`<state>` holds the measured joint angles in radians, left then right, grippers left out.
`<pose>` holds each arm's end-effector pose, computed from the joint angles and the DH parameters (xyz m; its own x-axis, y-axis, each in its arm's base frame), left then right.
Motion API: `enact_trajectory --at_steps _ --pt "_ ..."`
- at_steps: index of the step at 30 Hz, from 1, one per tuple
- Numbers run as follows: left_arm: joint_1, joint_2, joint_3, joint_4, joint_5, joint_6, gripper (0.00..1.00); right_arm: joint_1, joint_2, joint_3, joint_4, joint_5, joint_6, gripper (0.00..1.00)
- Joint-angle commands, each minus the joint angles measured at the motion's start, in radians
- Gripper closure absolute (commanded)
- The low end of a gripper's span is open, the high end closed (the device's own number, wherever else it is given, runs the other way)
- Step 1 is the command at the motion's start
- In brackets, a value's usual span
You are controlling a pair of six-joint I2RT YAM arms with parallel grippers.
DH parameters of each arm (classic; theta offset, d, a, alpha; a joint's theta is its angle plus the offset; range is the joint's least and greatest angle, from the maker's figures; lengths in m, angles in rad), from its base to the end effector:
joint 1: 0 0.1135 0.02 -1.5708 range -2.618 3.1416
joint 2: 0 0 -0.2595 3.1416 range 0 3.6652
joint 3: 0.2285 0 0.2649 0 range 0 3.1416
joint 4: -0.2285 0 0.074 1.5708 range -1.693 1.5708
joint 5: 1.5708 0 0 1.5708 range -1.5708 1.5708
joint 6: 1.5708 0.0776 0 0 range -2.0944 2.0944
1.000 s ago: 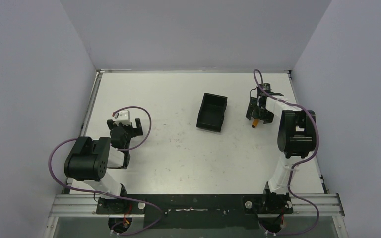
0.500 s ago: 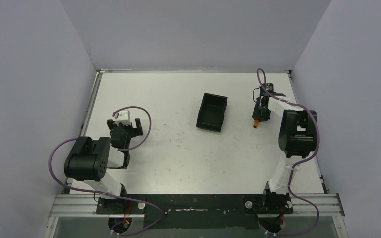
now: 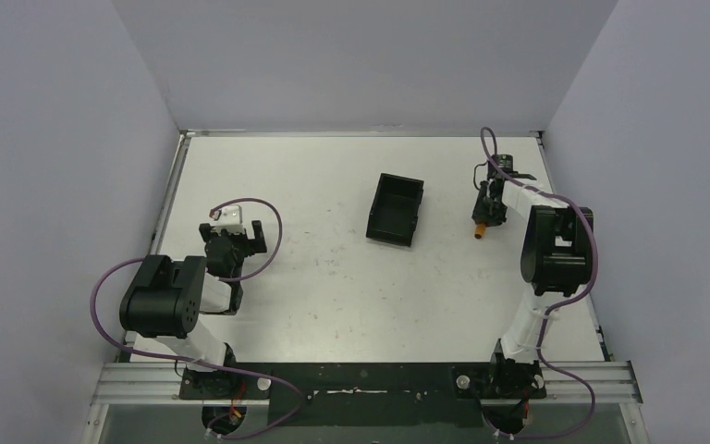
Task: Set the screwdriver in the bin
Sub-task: Pick up the screwdriver from the center of the board, then place the screwdriver in the bin.
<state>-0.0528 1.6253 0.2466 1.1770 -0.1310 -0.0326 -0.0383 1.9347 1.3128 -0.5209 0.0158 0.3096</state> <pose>0.2903 -0.0052 0.1006 -0.1975 -0.0219 -0.9801 -0.0819 0.9966 -0.0058 0.4196 -0.0173 0.1165 -0.8522 0.3375 -0.3997 0.3197 0.9408 0.1128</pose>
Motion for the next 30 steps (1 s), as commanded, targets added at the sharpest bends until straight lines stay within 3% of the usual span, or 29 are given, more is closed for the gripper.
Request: enact_trajectory --at_steps 1,16,30 --pt "-0.004 -0.015 0.006 0.035 -0.009 0.002 0.03 -0.010 -0.122 0.026 -0.014 0.024 -0.016 0.95" --pt "-0.004 -0.013 0.006 0.035 -0.009 0.002 0.03 0.032 -0.313 0.121 -0.108 0.003 0.001 0.95" --pt "-0.004 -0.013 0.006 0.035 -0.009 0.001 0.03 0.210 -0.359 0.258 -0.139 -0.050 0.035 0.94"
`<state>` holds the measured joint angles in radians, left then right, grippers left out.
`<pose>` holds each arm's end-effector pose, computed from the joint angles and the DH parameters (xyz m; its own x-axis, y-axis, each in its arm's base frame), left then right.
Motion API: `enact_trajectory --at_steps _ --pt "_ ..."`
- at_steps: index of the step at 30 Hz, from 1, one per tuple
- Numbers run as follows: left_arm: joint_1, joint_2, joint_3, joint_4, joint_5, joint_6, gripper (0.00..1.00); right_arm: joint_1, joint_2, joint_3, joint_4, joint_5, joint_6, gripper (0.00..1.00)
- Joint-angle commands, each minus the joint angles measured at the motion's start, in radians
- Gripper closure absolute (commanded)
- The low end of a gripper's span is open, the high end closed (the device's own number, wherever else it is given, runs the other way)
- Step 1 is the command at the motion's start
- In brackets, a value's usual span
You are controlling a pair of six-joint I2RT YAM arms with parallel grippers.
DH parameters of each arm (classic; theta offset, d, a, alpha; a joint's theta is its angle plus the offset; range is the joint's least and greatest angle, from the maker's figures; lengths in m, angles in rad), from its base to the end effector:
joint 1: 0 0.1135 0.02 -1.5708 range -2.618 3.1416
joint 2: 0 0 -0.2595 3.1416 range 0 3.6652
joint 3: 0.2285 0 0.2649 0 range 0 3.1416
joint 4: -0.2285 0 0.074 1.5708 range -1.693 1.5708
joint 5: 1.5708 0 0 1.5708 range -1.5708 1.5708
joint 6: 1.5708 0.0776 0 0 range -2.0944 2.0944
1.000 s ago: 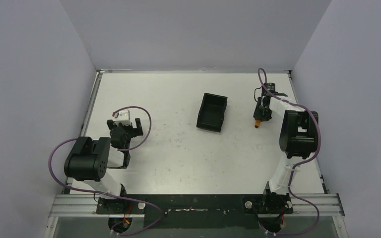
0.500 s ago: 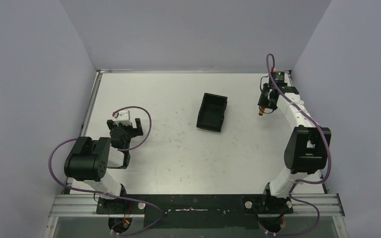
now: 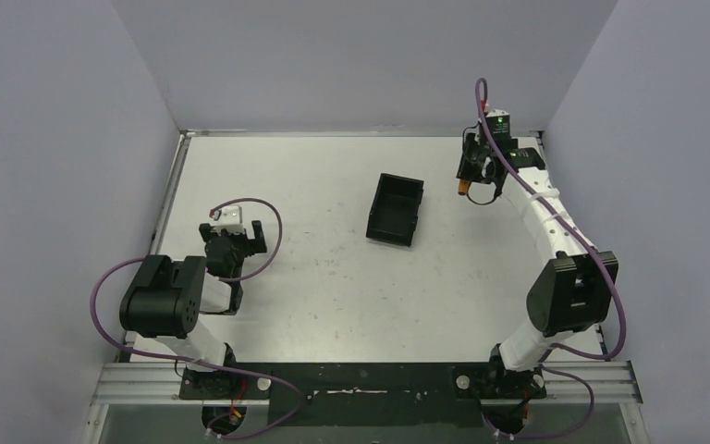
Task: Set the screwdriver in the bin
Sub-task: Place the screwdriver in the bin.
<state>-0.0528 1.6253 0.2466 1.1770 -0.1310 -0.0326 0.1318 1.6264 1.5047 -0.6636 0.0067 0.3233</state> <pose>0.2903 -0.0052 0.1006 -0.1975 -0.0219 -0.9801 -0.0819 0.9966 -0.0058 0.4016 0.0527 0.2937 -0.7048 0.2270 -0.6720 0.1025 0.9701 0.2202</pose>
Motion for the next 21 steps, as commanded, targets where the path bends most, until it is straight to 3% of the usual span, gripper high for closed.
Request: enact_trajectory --at_steps 1,12,21 --pt "-0.004 -0.014 0.006 0.035 -0.009 0.001 0.03 0.054 -0.050 0.077 0.005 -0.049 0.022 0.94" --pt "-0.003 -0.015 0.006 0.035 -0.009 0.002 0.03 0.239 -0.006 0.211 0.014 -0.031 0.010 0.94" --pt "-0.004 -0.014 0.006 0.036 -0.009 0.001 0.03 0.314 0.060 0.244 0.038 -0.022 -0.033 0.94"
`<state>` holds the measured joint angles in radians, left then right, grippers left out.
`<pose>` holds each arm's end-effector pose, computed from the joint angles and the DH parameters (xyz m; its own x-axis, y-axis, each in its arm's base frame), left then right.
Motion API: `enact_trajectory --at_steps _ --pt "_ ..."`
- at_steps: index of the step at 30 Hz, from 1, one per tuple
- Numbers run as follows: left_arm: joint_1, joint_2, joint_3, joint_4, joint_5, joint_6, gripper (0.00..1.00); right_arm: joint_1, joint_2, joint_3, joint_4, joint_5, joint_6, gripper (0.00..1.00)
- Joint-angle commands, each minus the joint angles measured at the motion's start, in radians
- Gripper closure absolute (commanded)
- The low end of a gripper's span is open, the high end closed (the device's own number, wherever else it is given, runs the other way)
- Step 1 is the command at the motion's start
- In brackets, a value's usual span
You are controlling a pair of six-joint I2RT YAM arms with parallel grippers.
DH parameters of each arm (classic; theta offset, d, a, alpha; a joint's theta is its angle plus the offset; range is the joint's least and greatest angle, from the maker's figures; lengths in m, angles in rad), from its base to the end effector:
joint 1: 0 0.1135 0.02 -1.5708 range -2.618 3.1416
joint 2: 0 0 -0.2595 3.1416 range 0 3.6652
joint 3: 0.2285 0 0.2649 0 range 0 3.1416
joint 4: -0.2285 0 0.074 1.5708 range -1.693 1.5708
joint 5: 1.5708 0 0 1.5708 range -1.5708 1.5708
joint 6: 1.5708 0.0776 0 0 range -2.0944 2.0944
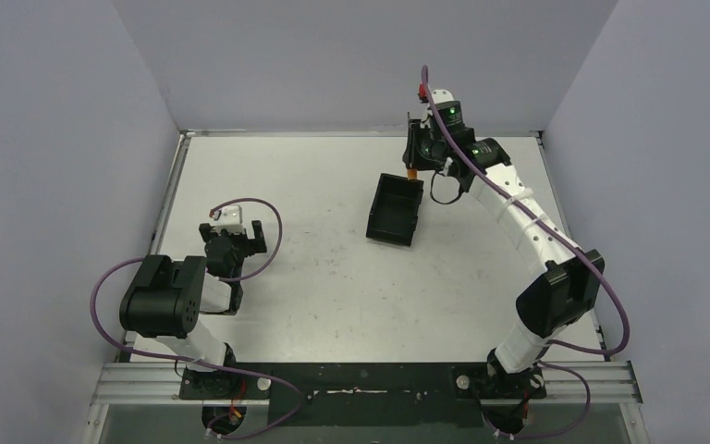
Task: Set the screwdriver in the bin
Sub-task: Place the screwdriver in the bin.
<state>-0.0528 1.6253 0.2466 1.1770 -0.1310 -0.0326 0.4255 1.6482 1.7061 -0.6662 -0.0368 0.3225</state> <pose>0.2903 -0.0052 0.1006 -0.1975 -0.0219 -0.9801 -0.0819 0.9966 -0.0058 0.3800 0.1754 0.3605 -0.6331 0.0608 -0.7717 -0.2523 0.9262 0.2800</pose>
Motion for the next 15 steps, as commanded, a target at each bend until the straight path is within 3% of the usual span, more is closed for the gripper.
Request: enact_trajectory --at_steps 1,15 --pt "-0.003 -0.015 0.006 0.035 -0.009 0.002 0.03 0.026 0.049 0.041 0.042 0.019 -0.045 0.94" --pt "-0.003 -0.015 0.006 0.035 -0.009 0.002 0.03 0.063 0.184 -0.062 0.115 0.034 -0.202 0.91"
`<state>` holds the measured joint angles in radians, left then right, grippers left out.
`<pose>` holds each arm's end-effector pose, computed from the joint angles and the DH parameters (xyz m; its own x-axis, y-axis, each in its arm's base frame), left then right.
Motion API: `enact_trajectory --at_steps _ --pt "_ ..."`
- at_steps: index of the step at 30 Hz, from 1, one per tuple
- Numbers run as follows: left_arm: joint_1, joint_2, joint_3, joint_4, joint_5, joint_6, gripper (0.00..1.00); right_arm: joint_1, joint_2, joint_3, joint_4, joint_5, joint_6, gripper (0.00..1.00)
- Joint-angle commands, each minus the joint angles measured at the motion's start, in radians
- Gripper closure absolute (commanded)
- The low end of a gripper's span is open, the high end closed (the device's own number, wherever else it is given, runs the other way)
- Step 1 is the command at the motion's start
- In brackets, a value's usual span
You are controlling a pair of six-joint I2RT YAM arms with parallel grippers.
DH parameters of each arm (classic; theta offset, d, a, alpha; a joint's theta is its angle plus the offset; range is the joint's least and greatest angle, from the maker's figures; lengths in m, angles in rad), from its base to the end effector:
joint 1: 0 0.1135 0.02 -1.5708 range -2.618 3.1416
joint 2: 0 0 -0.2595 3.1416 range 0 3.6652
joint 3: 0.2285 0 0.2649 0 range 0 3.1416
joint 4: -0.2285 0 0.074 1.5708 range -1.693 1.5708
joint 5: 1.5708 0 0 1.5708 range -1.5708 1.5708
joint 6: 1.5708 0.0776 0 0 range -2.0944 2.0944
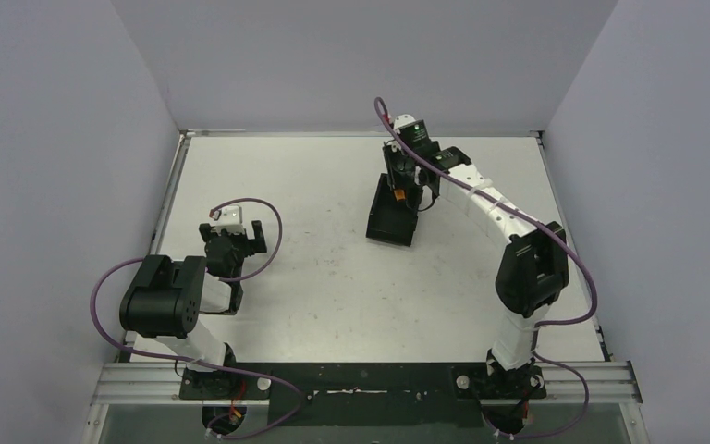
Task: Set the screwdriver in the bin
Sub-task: Place the screwdriver in the bin.
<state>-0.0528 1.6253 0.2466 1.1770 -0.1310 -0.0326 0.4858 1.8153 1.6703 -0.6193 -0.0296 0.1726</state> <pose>0.2903 -0.0052 0.1006 -0.1975 -0.0219 -0.9801 -0.0819 0.9966 -0.0058 0.4024 0.2150 0.2825 -0.6863 -0.1682 -0.7076 -0.3733 0.9165 0.1442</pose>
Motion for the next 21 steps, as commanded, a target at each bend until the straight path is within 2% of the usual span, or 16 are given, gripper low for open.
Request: enact_trajectory --at_steps 1,7,21 --pt "-0.004 -0.015 0.006 0.035 -0.009 0.002 0.03 0.003 0.023 -0.034 0.073 0.026 -0.057 0.91" --pt "-0.004 -0.014 0.006 0.034 -0.009 0.002 0.03 0.003 0.051 -0.088 0.107 0.063 -0.060 0.91" --pt "-0.004 -0.014 0.006 0.034 -0.009 0.002 0.03 0.011 0.077 -0.178 0.192 0.037 -0.047 0.88"
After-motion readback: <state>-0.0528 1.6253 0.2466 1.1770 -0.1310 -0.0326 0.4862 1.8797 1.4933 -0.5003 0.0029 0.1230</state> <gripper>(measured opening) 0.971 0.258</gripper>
